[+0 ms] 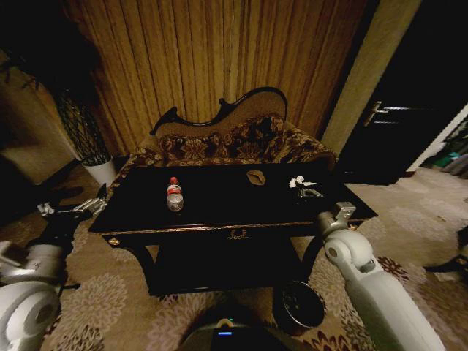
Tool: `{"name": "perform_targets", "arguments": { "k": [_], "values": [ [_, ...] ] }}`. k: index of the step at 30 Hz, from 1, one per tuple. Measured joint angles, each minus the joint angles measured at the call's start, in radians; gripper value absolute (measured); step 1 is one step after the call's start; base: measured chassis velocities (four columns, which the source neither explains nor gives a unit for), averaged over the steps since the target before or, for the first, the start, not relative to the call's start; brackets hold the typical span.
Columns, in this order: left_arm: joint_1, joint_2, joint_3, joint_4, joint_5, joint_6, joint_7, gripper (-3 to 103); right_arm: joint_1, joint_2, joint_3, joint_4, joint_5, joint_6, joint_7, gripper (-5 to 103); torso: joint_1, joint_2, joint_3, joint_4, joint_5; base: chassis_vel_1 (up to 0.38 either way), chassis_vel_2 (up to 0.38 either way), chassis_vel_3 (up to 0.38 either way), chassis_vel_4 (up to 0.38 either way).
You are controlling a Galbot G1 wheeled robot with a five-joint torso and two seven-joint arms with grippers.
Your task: Move to the front of the table and place the trash on the table into the trash bin.
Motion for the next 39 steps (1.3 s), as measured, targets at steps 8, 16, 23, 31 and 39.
{"name": "perform_targets", "arguments": {
  "k": [8,16,23,31,39],
  "values": [
    [0.001,-0.001,0.000,-0.005,0.000,0.000,0.002,100,-0.008,0.000,0.010,0.006,0.005,-0.001,0.010,0,0.000,0.000,0.000,0.0000,-0.0001,0.031,-0.038,-0.038,0.040],
    [0.002,-0.001,-0.001,-0.011,0.000,0.000,0.002,100,-0.013,0.007,0.010,0.012,0.005,-0.001,0.015,0,0.000,0.000,0.000,-0.0001,0.0001,0.131,-0.136,-0.124,0.121],
    [0.003,-0.001,0.001,-0.014,0.000,0.000,0.002,100,-0.022,0.010,0.014,0.013,0.004,-0.001,0.016,0,0.000,0.000,0.000,0.0000,-0.0001,0.133,-0.139,-0.135,0.121],
    [0.002,-0.002,0.000,-0.014,0.000,0.000,0.002,100,-0.034,0.027,0.012,0.013,-0.001,0.001,0.015,0,0.000,0.000,0.000,-0.0001,0.0001,0.104,-0.095,-0.102,0.091],
    [-0.001,0.001,0.001,-0.013,0.000,0.000,0.001,100,-0.052,0.045,0.014,0.003,-0.016,0.013,0.011,0,0.000,0.000,0.000,-0.0002,-0.0002,0.067,-0.066,-0.061,0.081]
  ]
}}
